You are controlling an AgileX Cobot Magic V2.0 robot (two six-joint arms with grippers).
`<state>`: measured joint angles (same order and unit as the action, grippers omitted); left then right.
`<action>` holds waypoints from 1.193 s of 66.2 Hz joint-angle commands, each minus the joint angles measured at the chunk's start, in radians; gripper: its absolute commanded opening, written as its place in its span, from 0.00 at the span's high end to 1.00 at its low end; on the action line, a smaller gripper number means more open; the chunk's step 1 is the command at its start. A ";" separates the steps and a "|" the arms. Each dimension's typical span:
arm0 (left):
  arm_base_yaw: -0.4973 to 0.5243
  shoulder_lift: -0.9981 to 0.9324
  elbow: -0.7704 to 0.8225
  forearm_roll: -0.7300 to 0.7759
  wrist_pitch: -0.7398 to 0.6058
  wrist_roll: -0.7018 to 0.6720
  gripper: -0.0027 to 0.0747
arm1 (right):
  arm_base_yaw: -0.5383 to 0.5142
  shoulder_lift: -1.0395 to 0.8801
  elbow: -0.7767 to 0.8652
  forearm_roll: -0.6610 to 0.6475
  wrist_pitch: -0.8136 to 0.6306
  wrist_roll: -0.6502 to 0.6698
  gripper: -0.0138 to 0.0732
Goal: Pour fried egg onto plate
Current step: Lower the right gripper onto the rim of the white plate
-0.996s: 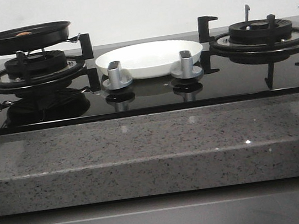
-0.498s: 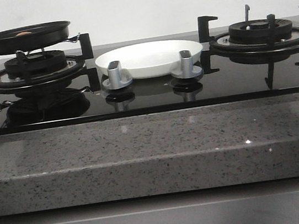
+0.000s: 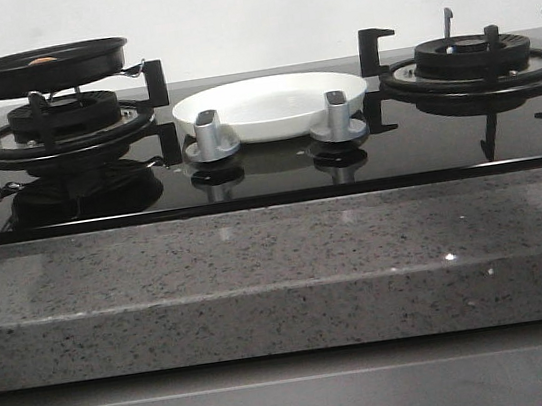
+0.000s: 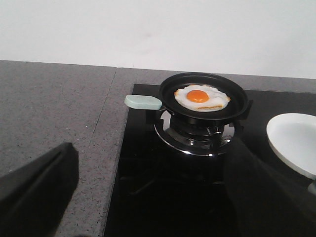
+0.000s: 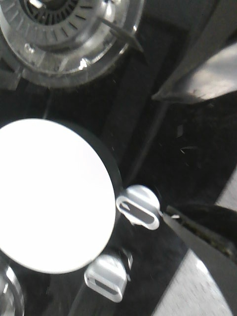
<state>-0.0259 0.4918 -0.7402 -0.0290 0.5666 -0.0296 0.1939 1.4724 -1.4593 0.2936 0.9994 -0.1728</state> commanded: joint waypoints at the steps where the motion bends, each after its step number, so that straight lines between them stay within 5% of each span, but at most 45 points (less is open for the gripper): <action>1: 0.001 0.011 -0.034 -0.006 -0.073 -0.001 0.19 | 0.009 0.036 -0.103 -0.030 0.004 0.039 0.31; 19: 0.001 0.011 -0.034 -0.006 -0.073 -0.001 0.19 | 0.009 0.262 -0.340 -0.037 0.152 0.093 0.31; 41: 0.001 0.011 -0.034 -0.006 -0.073 -0.001 0.19 | 0.009 0.474 -0.589 -0.035 0.287 0.098 0.47; 79: 0.001 0.011 -0.034 -0.006 -0.073 -0.001 0.19 | 0.009 0.646 -0.693 0.073 0.343 0.099 0.47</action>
<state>-0.0259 0.4918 -0.7402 -0.0290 0.5666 -0.0296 0.2025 2.1691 -2.1190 0.3206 1.2417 -0.0708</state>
